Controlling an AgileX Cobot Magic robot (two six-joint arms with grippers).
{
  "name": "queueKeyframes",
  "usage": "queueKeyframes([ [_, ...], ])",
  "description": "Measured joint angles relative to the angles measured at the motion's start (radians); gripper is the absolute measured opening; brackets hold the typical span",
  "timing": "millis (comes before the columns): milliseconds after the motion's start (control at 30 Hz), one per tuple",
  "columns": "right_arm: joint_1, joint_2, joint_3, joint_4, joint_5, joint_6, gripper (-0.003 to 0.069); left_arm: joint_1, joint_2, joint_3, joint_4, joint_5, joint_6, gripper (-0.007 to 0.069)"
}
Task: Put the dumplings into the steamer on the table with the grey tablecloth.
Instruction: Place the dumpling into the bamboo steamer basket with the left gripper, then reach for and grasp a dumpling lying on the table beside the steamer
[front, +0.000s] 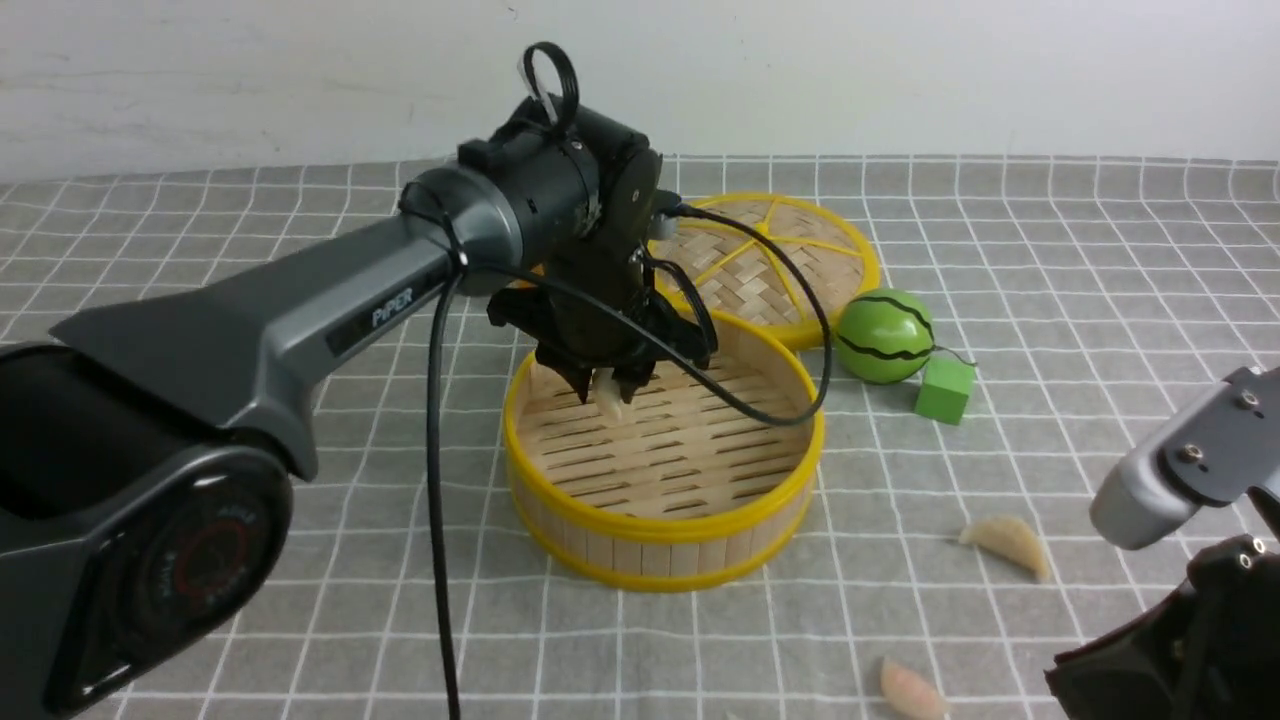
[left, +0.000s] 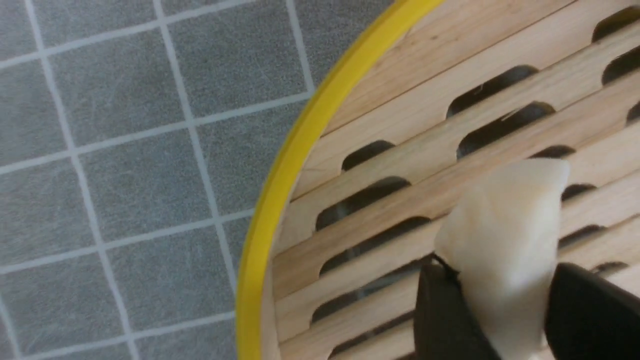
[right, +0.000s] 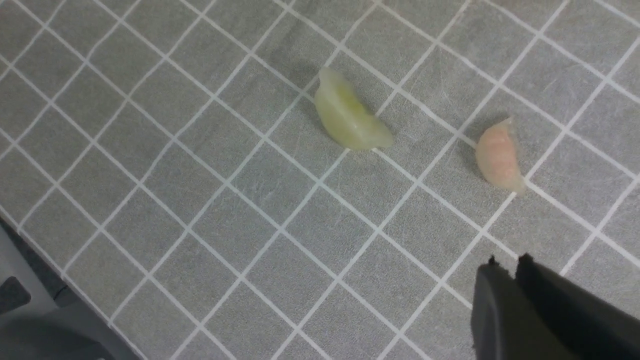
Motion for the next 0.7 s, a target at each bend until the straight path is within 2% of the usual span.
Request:
queueKeyframes([
  [133,0.0,0.05,-0.079,-0.005,0.07,-0.03,0.0052,0.0,-0.107,-0.002,0.001,0.055,0.002,0.0386],
  [267,0.002,0.109,-0.139,-0.001,0.12,-0.038,0.0055,0.0,-0.204,-0.007,0.005,0.106,0.006,0.0395],
  [400,0.044,0.155,-0.169,-0.01,0.149,-0.039,0.0056,0.0,-0.274,-0.007,0.005,0.167,0.035,0.0395],
  [533,0.193,0.228,-0.216,-0.084,0.152,-0.044,0.0063,0.0,-0.37,-0.007,-0.004,0.178,0.047,0.0384],
  [600,0.237,0.259,-0.238,-0.117,0.144,-0.043,0.0068,0.0,-0.409,0.001,-0.018,0.178,0.048,0.037],
  [700,0.315,0.352,-0.295,-0.196,0.117,-0.009,0.0097,0.0,-0.522,0.046,-0.04,0.178,0.05,0.031],
])
